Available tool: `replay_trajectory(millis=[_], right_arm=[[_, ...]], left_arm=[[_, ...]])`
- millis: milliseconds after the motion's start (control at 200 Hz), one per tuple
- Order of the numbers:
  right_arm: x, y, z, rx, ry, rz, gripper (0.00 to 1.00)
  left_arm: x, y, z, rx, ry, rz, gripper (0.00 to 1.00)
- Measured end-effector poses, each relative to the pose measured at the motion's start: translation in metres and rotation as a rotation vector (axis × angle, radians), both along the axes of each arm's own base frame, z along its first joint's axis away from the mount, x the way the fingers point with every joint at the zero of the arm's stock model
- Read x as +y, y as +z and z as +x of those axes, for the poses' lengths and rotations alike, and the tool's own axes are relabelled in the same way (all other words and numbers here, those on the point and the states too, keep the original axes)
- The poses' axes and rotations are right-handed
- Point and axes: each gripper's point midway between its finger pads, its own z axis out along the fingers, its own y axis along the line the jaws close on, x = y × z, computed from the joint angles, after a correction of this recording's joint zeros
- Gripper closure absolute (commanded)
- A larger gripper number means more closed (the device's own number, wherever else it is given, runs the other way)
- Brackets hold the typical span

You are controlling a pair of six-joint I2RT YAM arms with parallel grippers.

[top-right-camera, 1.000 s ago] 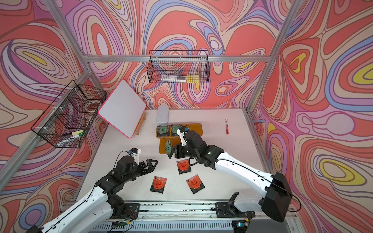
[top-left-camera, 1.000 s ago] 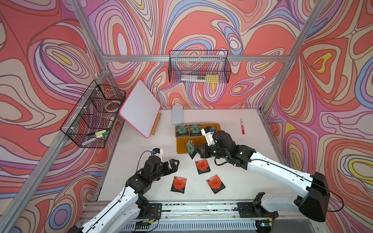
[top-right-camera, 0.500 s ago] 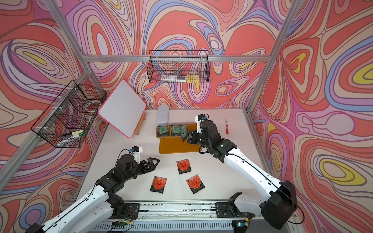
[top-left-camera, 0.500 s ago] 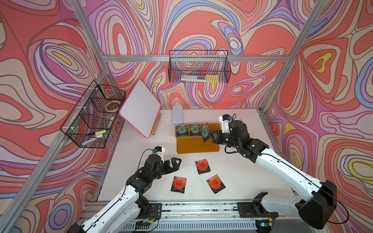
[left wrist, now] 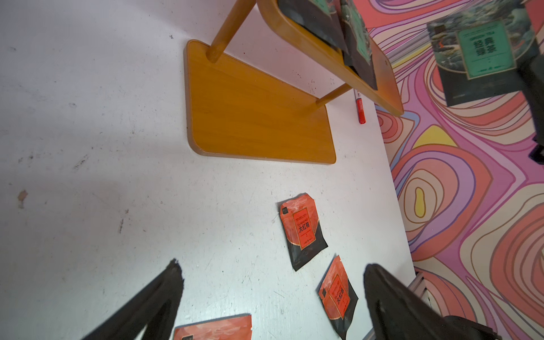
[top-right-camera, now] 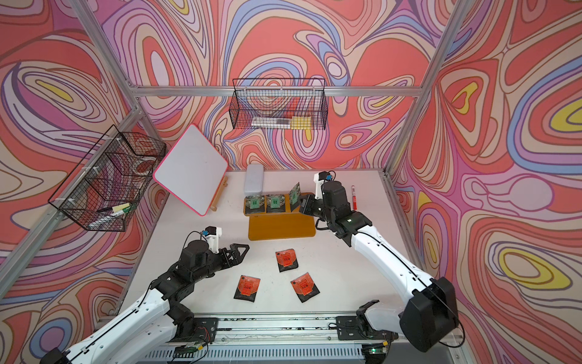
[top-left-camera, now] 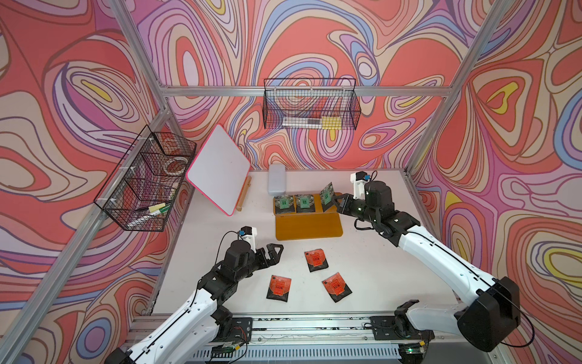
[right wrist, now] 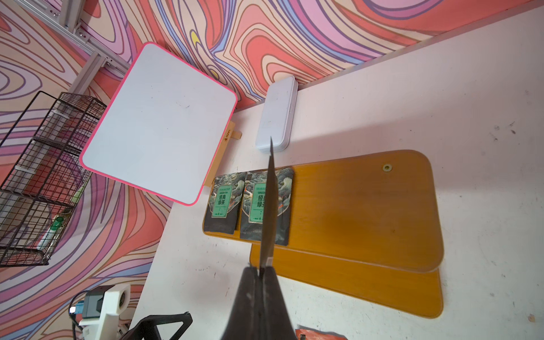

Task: Place the tea bags on the shelf by color
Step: Place the tea bag on the shelf.

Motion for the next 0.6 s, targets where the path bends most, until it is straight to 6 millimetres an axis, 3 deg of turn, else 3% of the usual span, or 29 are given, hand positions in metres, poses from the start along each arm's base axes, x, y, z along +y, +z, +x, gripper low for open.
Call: replay_trajectory(millis=[275, 596], right_arm=[[-0.005, -0.017, 0.023, 0.024, -0.018, 0.036, 1.0], [-0.003, -0.045, 0.032, 0.063, -0.025, 0.061, 1.0]], left_arm=[[0.0, -0.001, 0.005, -0.007, 0.012, 0.004, 0.01], [-0.001, -0.005, 0.006, 0.004, 0.014, 0.011, 0.01]])
